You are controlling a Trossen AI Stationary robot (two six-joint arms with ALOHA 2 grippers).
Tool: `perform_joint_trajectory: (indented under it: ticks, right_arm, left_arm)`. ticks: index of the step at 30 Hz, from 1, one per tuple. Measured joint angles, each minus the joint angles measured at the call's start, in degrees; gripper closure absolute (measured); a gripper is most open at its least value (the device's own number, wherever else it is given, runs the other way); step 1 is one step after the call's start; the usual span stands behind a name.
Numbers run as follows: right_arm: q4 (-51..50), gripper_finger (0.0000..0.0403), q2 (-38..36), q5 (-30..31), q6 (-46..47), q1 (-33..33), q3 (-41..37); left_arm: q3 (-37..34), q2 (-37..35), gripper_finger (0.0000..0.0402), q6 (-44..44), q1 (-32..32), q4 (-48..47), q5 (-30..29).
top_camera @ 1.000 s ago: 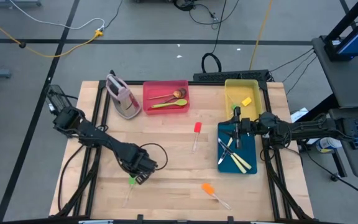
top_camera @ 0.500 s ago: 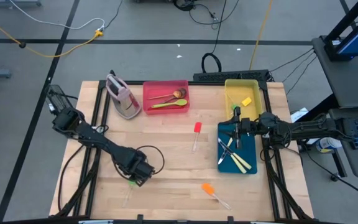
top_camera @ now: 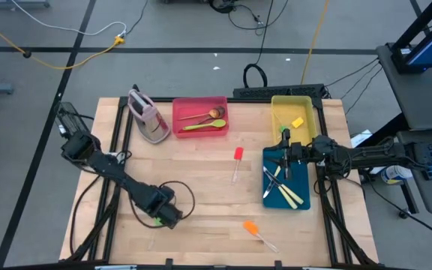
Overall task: Pick & Place Kitchen Items
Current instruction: Put the green spatula into the yellow bin
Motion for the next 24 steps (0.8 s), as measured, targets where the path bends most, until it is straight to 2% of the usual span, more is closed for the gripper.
perform_joint_trajectory:
  ticks: [8,17,20,24]
  right_arm:
    - [0.00,0.0275,0.00,0.00,0.00,0.00,0.00]
    - [0.04,0.0275,0.00,0.00,0.00,0.00,0.00]
    - [0.10,0.0275,0.00,0.00,0.00,0.00,0.00]
    - [0.35,0.0275,0.00,0.00,0.00,0.00,0.00]
  left_arm:
    - [0.02,1.44,0.0161,-9.21,-4.74,3.22,-5.66]
    - [0.33,6.73,0.0163,-9.26,-6.31,4.68,-4.34]
    - [0.28,6.94,0.0189,-9.26,-6.29,4.81,-4.06]
    - [0.26,6.80,0.0257,-9.13,-6.02,4.74,-4.33]
